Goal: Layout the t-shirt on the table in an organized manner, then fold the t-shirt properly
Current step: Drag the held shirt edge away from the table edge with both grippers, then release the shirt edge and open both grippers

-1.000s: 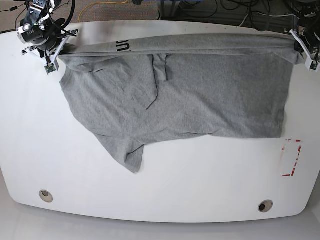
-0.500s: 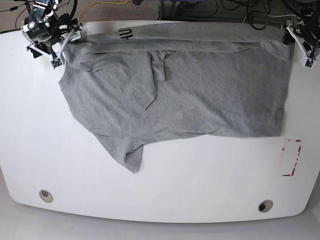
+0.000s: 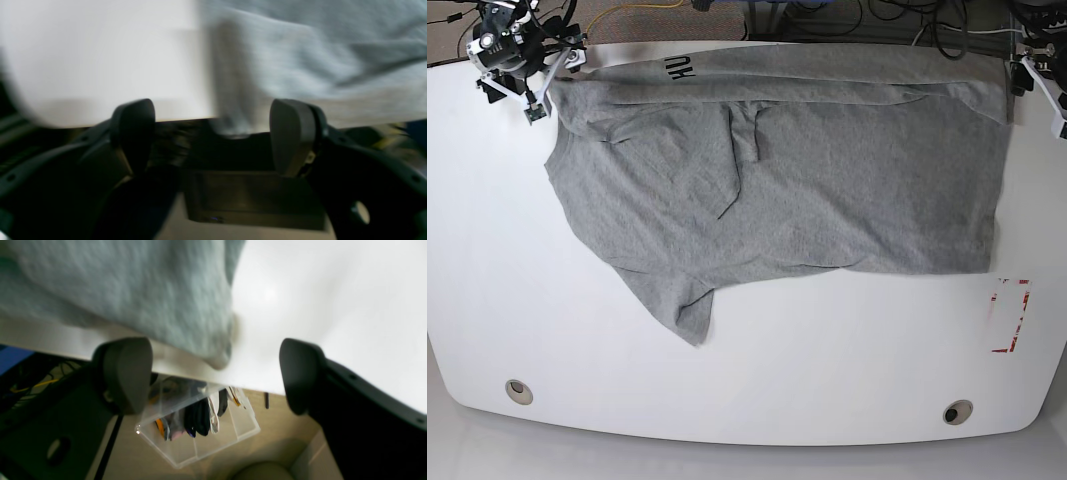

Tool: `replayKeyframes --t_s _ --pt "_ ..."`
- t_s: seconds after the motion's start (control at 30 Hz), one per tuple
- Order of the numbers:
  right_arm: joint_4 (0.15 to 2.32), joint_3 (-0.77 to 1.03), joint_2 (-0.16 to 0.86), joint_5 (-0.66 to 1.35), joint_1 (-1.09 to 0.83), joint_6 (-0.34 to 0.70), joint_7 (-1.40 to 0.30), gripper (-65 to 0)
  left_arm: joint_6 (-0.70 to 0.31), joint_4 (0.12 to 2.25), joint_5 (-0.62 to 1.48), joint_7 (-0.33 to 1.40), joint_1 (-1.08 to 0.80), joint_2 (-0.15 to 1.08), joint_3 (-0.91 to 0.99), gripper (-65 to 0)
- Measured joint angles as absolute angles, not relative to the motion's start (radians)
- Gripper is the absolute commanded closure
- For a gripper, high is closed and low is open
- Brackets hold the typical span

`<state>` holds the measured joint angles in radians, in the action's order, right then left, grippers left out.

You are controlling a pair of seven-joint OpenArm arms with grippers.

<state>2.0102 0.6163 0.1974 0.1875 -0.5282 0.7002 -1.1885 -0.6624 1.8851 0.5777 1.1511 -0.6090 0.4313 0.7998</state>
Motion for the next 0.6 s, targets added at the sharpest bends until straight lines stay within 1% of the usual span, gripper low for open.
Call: replayKeyframes --t_s 0.07,0.3,0.43,0.53,0.6 --pt "2.011 0.645 0.206 0.187 -0.516 0.7 -1.19 -53.1 -0.7 1.885 0.619 1.154 -0.609 0.434 0.836 -51.2" --pt "2.01 0.692 0.243 0.189 -0.448 0.701 -1.19 -53.0 -0.698 1.886 0.683 1.161 -0.499 0.426 0.889 -51.2" --pt "2.01 0.714 0.241 0.187 -0.391 0.7 -1.189 -53.0 -0.698 1.883 0.678 1.162 -0.4 0.413 0.89 -51.2" --pt "2.01 0.715 0.227 0.187 -0.329 0.7 -1.19 -53.0 -0.697 1.882 0.654 1.158 -0.321 0.378 0.894 -51.2" --pt "2.009 0.709 0.212 0.183 -0.283 0.699 -1.194 -52.3 -0.66 1.882 0.616 1.161 -0.273 0.342 0.89 -51.2"
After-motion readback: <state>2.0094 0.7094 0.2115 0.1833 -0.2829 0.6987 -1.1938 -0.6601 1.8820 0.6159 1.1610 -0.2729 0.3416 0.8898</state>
